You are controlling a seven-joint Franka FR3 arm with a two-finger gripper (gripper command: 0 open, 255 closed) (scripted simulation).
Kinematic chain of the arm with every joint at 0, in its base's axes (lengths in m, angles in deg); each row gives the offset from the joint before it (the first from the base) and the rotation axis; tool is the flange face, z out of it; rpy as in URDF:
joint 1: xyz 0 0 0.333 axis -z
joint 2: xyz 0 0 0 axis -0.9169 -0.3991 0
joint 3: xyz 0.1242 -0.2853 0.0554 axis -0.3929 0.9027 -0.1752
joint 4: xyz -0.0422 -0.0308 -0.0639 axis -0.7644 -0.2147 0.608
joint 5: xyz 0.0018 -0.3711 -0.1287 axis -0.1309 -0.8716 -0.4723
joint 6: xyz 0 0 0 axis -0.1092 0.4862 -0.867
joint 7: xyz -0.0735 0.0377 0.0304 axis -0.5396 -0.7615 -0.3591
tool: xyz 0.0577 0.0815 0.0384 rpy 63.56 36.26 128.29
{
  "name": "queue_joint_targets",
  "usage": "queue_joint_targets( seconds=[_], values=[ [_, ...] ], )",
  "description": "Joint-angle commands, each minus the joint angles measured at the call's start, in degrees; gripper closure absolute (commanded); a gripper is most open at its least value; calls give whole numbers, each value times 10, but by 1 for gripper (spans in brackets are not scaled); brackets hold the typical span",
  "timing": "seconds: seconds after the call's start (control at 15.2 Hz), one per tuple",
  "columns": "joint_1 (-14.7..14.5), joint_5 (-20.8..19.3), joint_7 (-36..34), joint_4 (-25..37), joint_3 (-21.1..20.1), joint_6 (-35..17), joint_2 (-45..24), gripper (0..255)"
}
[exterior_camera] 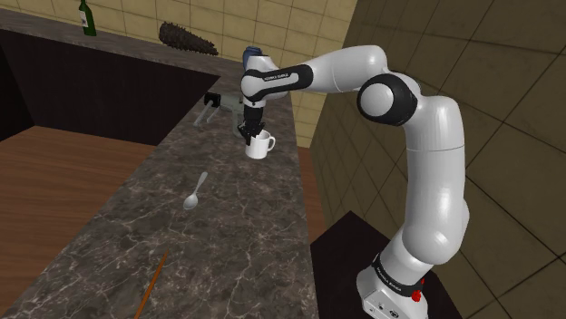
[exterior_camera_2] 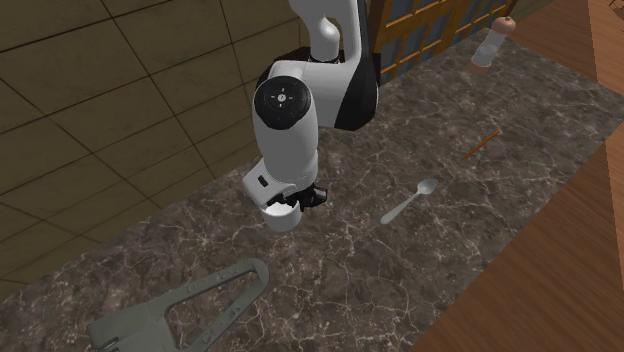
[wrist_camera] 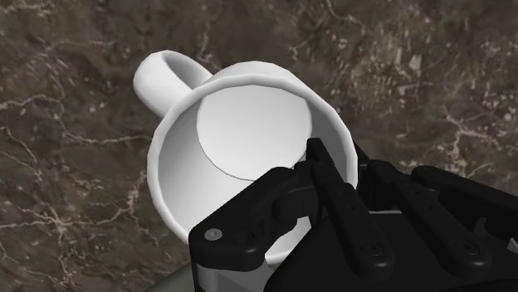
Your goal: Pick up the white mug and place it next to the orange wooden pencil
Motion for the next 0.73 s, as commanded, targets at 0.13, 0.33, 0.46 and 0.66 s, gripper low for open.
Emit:
queue_joint_targets(
  seconds=[0.13, 0.33, 0.46, 0.66],
  values=[
    [0, 0, 0, 7, 0, 12, 5, 255],
    [0, 1, 0, 20, 0, 32, 12, 255],
    [0, 1, 0, 28, 0, 45, 16, 255],
    [0, 1, 1, 44, -1, 65, 21, 255]
  ],
)
